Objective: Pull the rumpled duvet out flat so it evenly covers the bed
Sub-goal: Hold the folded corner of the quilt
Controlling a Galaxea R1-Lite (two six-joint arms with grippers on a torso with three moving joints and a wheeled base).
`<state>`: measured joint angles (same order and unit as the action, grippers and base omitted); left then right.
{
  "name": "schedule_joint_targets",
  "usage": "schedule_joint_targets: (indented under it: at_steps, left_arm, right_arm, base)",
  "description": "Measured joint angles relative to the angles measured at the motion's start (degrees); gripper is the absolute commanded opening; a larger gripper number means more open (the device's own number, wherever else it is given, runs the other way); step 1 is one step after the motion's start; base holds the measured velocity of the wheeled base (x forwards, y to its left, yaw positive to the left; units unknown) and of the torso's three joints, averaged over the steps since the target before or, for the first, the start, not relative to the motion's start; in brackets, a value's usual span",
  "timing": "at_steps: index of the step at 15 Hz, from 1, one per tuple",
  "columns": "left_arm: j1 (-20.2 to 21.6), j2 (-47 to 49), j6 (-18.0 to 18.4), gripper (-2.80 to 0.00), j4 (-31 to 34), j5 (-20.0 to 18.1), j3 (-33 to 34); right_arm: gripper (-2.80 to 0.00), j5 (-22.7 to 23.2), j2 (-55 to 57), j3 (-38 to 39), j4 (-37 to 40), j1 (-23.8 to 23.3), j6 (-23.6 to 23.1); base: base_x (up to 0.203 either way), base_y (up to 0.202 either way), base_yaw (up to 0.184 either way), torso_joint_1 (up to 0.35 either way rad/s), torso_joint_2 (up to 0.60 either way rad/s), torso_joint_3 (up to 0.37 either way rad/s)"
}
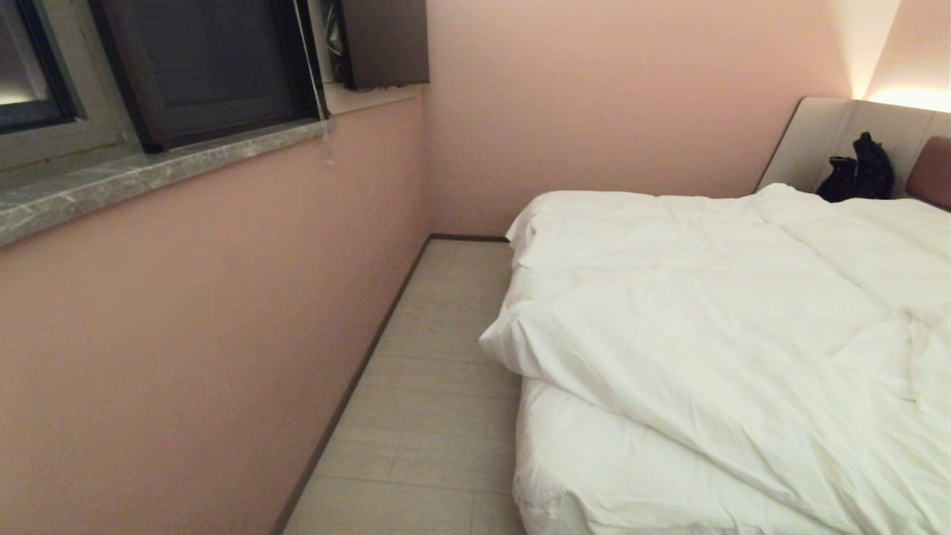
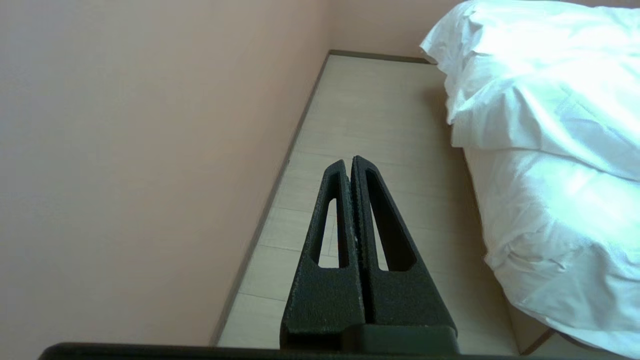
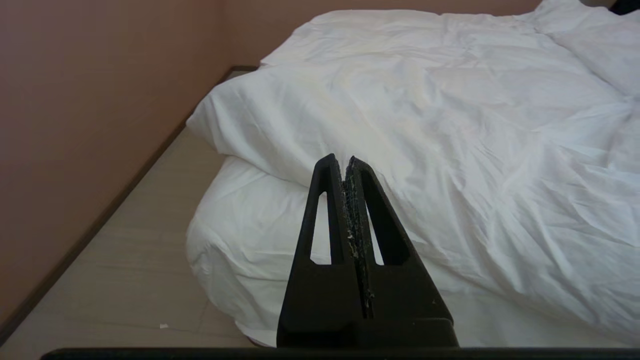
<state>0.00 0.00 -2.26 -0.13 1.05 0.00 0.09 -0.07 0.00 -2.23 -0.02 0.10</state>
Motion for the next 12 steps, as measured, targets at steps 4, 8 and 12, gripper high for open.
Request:
schedule_joint_targets:
  at_steps: [4, 8, 12]
  left_arm:
    - [0.0, 0.0, 0.0, -2.80, 0.1, 0.0, 0.0]
    - [0.0, 0.0, 0.0, -2.80, 0.0, 0.0, 0.0]
    - [0.0, 0.0, 0.0, -2.80, 0.0, 0.0, 0.0]
  right_arm:
    - [-2.80, 0.0, 0.0, 0.0, 0.0, 0.0, 0.0]
    - [-2.80, 0.0, 0.0, 0.0, 0.0, 0.0, 0.0]
    - [-2.80, 0.0, 0.0, 0.0, 0.0, 0.0, 0.0]
  base:
    - [0.000, -0.182, 0.000, -0.001, 0.00, 0.003]
    - [0.000, -0.192, 0.000, 0.002, 0.01, 0.004]
    - [0.000, -0.192, 0.000, 0.002, 0.00, 0.002]
